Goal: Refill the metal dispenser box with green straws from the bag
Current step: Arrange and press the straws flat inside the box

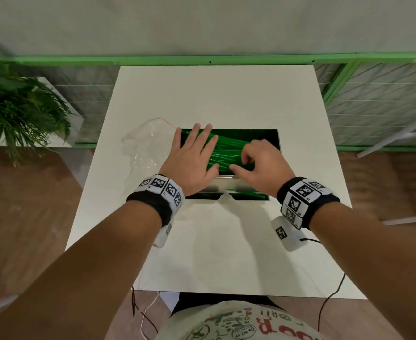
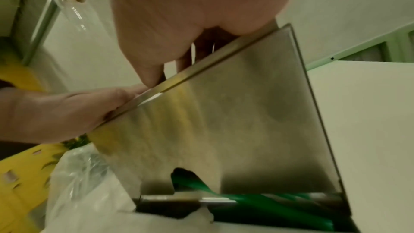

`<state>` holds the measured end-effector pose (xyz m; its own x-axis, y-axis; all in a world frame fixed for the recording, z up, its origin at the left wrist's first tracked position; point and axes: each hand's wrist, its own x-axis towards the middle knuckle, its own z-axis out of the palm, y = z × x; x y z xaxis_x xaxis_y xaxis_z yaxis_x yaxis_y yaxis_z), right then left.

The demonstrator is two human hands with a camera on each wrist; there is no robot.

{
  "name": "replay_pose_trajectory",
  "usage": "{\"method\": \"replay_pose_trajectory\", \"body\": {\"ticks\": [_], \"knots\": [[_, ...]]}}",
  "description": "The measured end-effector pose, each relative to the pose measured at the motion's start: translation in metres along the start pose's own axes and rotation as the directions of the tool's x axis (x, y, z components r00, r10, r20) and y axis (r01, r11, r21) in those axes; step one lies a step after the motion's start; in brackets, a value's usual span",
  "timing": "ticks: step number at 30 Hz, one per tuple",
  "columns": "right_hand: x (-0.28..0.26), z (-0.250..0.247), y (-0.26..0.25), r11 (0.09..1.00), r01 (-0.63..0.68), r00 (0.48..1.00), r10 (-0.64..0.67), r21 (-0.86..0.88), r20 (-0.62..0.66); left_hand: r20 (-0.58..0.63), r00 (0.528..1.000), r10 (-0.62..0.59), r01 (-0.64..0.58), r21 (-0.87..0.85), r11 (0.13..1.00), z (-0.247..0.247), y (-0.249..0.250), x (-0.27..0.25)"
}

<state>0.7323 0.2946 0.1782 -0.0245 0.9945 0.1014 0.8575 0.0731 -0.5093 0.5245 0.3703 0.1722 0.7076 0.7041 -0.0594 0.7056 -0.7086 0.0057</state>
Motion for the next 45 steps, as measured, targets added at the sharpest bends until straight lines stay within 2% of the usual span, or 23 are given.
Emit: {"method": "replay_pose_trajectory", "body": {"ticks": [5,7,11,16,19,22,26,31,33,36,42,45], "knots": [[-0.005,0.004,-0.007,0.986,0.154,0.963,-0.133,-0.069,0.236,-0.076,0.997,0.001,0.001,0.018,1.0,0.003,0.0,0.005],[-0.001,0.008,-0.008,0.984,0.144,0.943,-0.104,-0.105,0.315,-0.088,0.996,0.007,-0.004,0.034,0.999,0.004,0.001,0.009],[0.011,0.016,-0.011,0.985,0.132,0.919,-0.08,-0.109,0.385,-0.128,0.992,0.014,-0.007,0.05,0.999,0.008,-0.001,0.011],[0.025,0.024,-0.023,0.987,0.039,0.886,0.038,-0.155,0.463,-0.169,0.985,0.019,-0.015,0.025,1.0,0.012,-0.002,0.009],[0.03,0.027,-0.031,0.982,-0.007,0.846,0.106,-0.188,0.523,-0.165,0.986,0.025,-0.022,0.017,1.0,0.012,-0.002,0.009],[0.032,0.029,-0.037,0.966,-0.032,0.822,0.172,-0.258,0.542,-0.192,0.98,0.041,-0.039,0.013,0.999,0.013,-0.002,0.006],[0.028,0.033,-0.037,0.949,-0.052,0.844,0.208,-0.311,0.494,-0.259,0.962,0.089,-0.092,0.0,0.996,0.017,-0.005,0.004],[0.024,0.031,-0.045,0.933,-0.076,0.814,0.261,-0.351,0.518,-0.324,0.938,0.119,-0.148,-0.068,0.987,0.026,-0.005,0.003],[0.022,0.032,-0.045,0.937,-0.089,0.82,0.261,-0.338,0.51,-0.348,0.931,0.111,-0.149,-0.084,0.985,0.029,-0.004,0.002],[0.022,0.03,-0.046,0.942,-0.106,0.835,0.259,-0.319,0.486,-0.358,0.928,0.101,-0.141,-0.087,0.986,0.03,-0.005,0.003],[0.027,0.029,-0.046,0.93,-0.17,0.813,0.319,-0.326,0.487,-0.333,0.939,0.085,-0.123,-0.095,0.988,0.03,-0.006,0.008],[0.031,0.029,-0.046,0.929,-0.196,0.785,0.34,-0.315,0.517,-0.336,0.937,0.092,-0.13,-0.093,0.987,0.031,-0.007,0.009]]}}
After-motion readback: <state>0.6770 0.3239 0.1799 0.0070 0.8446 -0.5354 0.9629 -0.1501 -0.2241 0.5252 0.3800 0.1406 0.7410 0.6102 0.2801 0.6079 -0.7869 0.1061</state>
